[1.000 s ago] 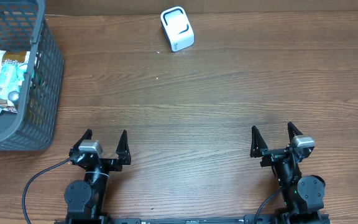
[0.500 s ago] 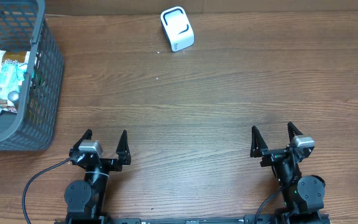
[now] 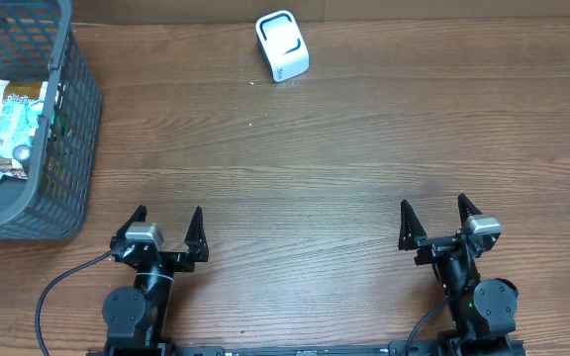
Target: Scan the item barcode
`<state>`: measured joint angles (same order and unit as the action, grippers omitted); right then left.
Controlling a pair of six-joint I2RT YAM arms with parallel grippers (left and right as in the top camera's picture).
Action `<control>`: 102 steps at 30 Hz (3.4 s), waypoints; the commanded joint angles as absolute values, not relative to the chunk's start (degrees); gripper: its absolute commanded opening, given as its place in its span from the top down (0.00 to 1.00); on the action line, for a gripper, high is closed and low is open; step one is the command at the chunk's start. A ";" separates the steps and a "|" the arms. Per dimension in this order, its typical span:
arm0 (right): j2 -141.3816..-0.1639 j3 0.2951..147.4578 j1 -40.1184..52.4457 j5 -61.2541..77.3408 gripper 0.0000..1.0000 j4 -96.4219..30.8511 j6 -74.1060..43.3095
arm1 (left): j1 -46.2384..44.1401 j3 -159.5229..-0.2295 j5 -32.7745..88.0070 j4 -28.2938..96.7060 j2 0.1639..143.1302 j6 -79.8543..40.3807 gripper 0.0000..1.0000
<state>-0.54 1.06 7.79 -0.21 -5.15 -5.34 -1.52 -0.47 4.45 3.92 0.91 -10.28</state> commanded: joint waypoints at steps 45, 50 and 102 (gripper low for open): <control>-0.23 0.45 7.38 0.14 0.00 -4.84 -4.86 | -1.85 -0.27 3.25 4.10 0.25 -8.38 0.00; -0.23 0.45 7.38 0.14 0.00 -4.84 -4.86 | -1.85 -0.27 -0.58 4.34 0.25 -7.68 0.00; -0.23 0.45 7.38 0.14 0.00 -4.84 -4.86 | 0.12 -91.50 -12.29 55.48 68.12 7.70 0.01</control>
